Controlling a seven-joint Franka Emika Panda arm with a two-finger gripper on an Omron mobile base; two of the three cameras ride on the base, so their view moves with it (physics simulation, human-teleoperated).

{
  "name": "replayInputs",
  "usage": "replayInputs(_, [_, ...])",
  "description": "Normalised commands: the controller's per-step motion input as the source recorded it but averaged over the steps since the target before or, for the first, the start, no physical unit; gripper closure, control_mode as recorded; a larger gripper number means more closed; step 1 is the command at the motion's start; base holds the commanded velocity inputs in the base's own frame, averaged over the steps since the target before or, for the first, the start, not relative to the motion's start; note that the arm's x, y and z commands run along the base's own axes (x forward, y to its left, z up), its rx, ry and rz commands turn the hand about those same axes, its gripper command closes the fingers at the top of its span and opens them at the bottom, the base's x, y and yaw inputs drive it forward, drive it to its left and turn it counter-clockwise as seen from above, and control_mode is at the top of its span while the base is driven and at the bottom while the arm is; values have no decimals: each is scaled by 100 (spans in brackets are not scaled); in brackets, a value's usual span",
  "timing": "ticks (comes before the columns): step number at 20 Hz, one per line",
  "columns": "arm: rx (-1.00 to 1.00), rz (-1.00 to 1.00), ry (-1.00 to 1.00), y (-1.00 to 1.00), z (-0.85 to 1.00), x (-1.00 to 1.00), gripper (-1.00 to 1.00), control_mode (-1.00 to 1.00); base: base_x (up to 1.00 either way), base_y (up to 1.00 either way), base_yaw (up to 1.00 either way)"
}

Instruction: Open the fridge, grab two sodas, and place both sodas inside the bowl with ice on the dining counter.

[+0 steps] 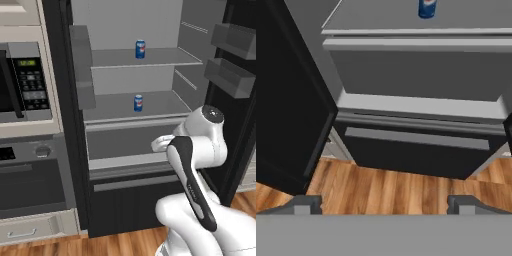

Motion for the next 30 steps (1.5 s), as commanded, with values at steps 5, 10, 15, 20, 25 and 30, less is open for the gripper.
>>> replayInputs(5, [-1,-3,-1,-5,-5,-10,-100,-100,0,0,0])
replayInputs(10, [1,-6,1,7,0,10,-100,100,10,8,-3])
replayInputs(15, [0,0,0,0,0,0,-100,100,52,31,-15])
replayInputs(20, [0,0,0,0,0,0,-100,100,60,4,-8])
replayInputs(25, [0,0,0,0,0,0,-100,100,65,5,-4])
replayInputs(30, [0,0,0,0,0,0,-100,100,52,0,-2])
